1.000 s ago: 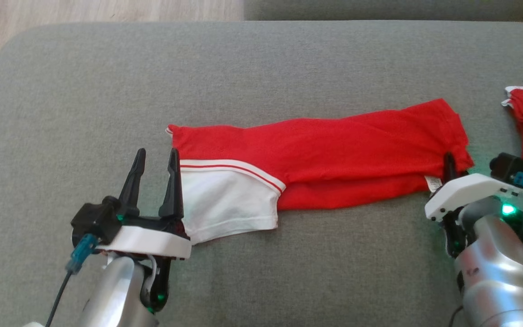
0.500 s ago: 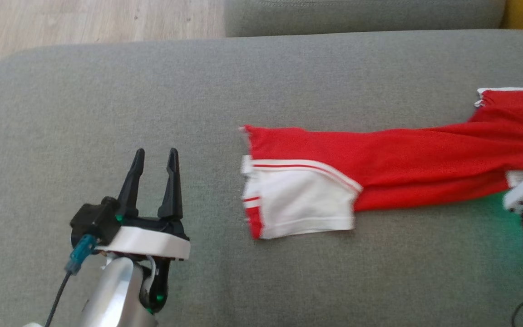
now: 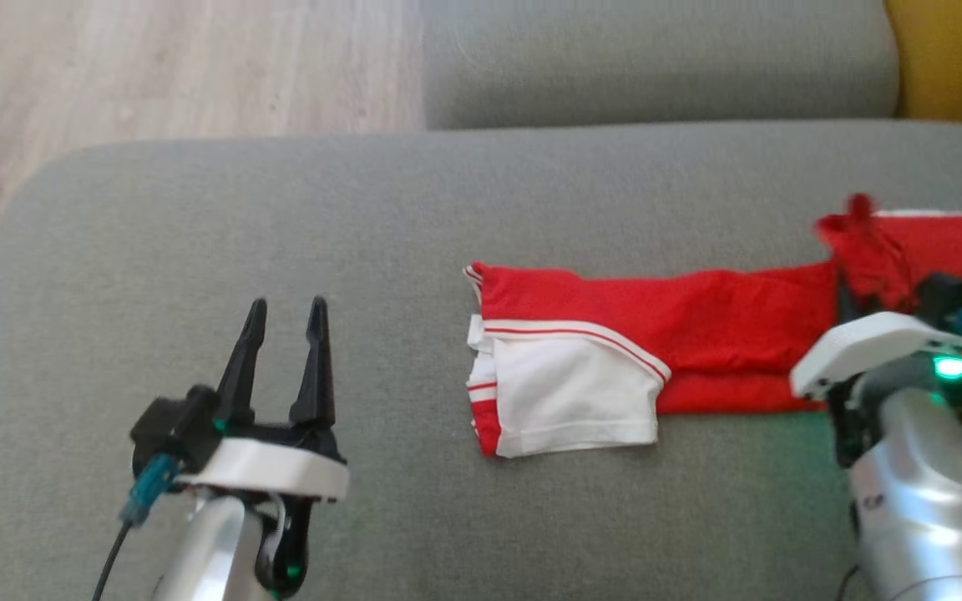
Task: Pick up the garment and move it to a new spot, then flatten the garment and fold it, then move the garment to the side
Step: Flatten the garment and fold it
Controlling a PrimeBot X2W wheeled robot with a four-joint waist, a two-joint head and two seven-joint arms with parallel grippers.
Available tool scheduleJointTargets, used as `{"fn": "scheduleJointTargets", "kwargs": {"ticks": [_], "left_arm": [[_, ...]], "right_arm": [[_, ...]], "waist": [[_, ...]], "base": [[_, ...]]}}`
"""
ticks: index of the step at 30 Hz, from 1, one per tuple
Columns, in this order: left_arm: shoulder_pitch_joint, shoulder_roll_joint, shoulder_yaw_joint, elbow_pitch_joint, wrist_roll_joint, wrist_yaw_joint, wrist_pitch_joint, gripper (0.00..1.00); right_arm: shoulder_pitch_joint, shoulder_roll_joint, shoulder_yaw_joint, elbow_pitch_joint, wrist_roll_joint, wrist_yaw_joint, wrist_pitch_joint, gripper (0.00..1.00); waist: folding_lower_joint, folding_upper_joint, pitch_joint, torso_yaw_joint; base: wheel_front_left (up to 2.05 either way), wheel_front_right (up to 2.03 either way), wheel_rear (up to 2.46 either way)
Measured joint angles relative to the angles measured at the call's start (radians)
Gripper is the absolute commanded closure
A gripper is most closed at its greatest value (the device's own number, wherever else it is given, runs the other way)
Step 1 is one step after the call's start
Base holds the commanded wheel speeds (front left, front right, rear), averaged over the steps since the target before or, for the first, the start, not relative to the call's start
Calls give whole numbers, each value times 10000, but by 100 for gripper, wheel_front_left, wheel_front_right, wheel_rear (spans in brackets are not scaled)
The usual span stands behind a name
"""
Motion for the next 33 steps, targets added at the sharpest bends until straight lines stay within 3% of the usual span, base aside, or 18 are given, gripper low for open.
{"fn": "scheduleJointTargets", "kwargs": {"ticks": [10, 17, 33], "left_arm": [[410, 59, 161, 8, -67, 0, 0, 0], [465, 117, 140, 23, -94, 0, 0, 0], [456, 259, -52, 88, -253, 2, 35, 0]], "right_arm": [[418, 102, 3221, -754, 2719, 0, 458, 100], [853, 104, 5145, -1298, 3986, 0, 621, 100], [932, 104, 7252, -863, 4788, 0, 571, 100]], "waist": [[-1, 0, -612, 870], [0, 0, -817, 1651], [1, 0, -474, 2701]], "base": [[0, 0, 0], [0, 0, 0], [0, 0, 0]]}}
